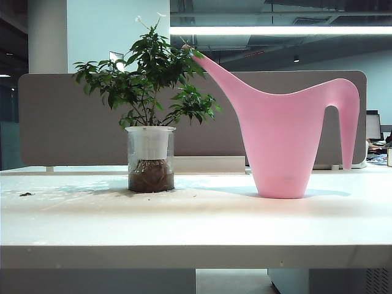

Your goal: Pick up the watering can from the table, water the potted plant, and put the can back.

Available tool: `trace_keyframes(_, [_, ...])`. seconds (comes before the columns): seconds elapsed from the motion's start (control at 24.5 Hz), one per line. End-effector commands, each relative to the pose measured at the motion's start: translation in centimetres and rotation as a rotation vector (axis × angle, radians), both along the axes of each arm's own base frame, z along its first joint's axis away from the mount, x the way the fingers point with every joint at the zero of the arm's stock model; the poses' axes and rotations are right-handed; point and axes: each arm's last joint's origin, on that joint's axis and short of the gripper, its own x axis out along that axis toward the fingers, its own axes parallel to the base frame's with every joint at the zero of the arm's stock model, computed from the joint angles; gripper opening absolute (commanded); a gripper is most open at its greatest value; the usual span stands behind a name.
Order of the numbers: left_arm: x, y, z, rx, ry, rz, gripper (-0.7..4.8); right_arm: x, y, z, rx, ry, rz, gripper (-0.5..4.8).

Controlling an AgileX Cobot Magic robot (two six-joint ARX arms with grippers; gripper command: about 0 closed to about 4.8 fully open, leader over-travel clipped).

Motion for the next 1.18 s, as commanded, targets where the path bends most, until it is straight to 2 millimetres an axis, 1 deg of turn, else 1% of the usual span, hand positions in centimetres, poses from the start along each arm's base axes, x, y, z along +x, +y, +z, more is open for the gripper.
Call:
trace_keyframes(0.04, [0.0, 0.0, -0.1, 0.003, -0.001, -0.002, -0.05, 0.0, 0.0, -0.1, -0.001, -0.005, -0.003, -0.01])
trace_keyframes(0.37, [0.0, 0.0, 0.0, 0.004, 0.003, -0.003, -0.05, 0.0, 0.0, -0.1, -0.001, -0.005, -0.003, -0.01])
trace_keyframes(0.45, [-0.4, 0.0, 0.7, 0.006, 0.074, -0.004, -0.05, 0.0, 0.0, -0.1, -0.001, -0.005, -0.004, -0.01])
trace_keyframes(0.49, [-0.8, 0.0, 1.7, 0.009, 0.152, -0.004, -0.05, 0.0, 0.0, -0.1, -0.001, -0.005, -0.004, -0.01])
trace_keyframes(0.57, [-1.3, 0.0, 2.9, 0.011, 0.235, -0.003, -0.05, 0.0, 0.0, -0.1, -0.001, -0.005, -0.003, -0.01])
trace_keyframes(0.69, [-2.0, 0.0, 5.4, 0.016, 0.339, -0.005, -0.05, 0.0, 0.0, -0.1, -0.001, -0.005, -0.003, -0.01])
trace_keyframes(0.73, [-1.6, 0.0, 6.5, 0.019, 0.287, -0.006, -0.05, 0.0, 0.0, -0.1, -0.001, -0.005, -0.003, -0.01])
trace_keyframes(0.77, [-1.5, 0.0, 8.5, 0.018, 0.243, -0.009, -0.05, 0.0, 0.0, -0.1, -0.001, -0.005, -0.003, -0.01])
trace_keyframes(0.86, [-1.5, 0.0, 10.8, 0.017, 0.183, -0.010, -0.05, 0.0, 0.0, -0.1, -0.001, -0.005, -0.004, -0.01])
trace_keyframes(0.9, [-1.9, -0.1, 13.2, 0.016, 0.145, -0.019, -0.05, 0.0, 0.0, -0.1, -0.001, -0.005, -0.003, -0.01])
trace_keyframes(0.98, [-2.6, -0.1, 16.1, 0.015, 0.101, -0.033, -0.05, 0.0, 0.0, -0.1, -0.001, -0.005, -0.003, -0.01])
trace_keyframes(1.02, [-3.5, -0.2, 19.1, 0.012, 0.035, -0.053, -0.05, 0.0, 0.0, -0.1, -0.001, -0.005, -0.003, -0.01])
trace_keyframes(1.1, [-4.8, -0.2, 22.1, 0.002, -0.045, -0.079, -0.05, 0.0, 0.0, -0.1, -0.001, -0.005, -0.003, -0.01])
trace_keyframes(1.14, [-6.4, -0.2, 24.4, -0.068, -0.112, -0.113, -0.05, 0.0, 0.0, -0.1, -0.001, -0.005, -0.003, -0.01])
trace_keyframes(1.18, [-7.4, -0.1, 25.6, -0.095, -0.143, -0.143, -0.05, 0.0, 0.0, -0.1, -0.001, -0.005, -0.003, -0.01])
